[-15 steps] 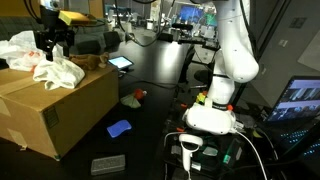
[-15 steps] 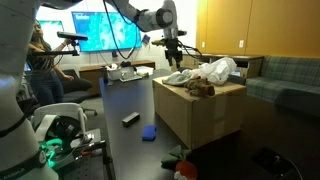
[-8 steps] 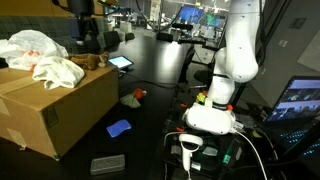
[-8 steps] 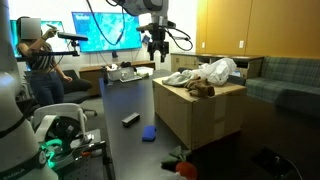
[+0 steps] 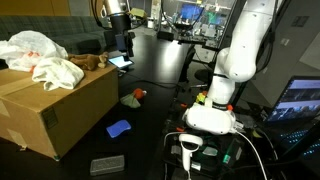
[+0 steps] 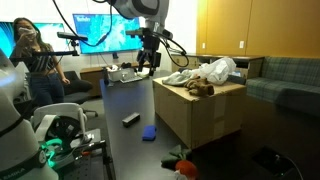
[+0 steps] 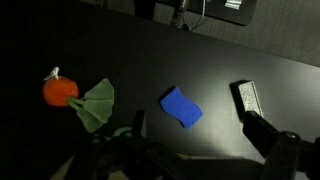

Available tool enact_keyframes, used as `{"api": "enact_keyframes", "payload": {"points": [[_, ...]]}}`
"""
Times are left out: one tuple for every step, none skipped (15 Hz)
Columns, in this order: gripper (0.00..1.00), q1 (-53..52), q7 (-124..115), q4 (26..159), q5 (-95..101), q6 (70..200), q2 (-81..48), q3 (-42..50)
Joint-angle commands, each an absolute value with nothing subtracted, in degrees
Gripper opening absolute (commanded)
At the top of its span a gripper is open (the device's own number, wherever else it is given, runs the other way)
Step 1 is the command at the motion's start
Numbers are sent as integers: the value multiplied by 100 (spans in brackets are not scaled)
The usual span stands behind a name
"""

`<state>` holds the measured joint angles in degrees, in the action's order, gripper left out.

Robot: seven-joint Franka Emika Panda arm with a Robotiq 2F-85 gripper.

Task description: Pick the objects on the box and put them on the table, then pick the objects on the table and put them on the box

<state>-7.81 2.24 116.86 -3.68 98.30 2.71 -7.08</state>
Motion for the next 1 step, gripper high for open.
{"api": "enact_keyframes", "payload": {"points": [[100,-771,221,11638,-369,9813,253,-728]]}}
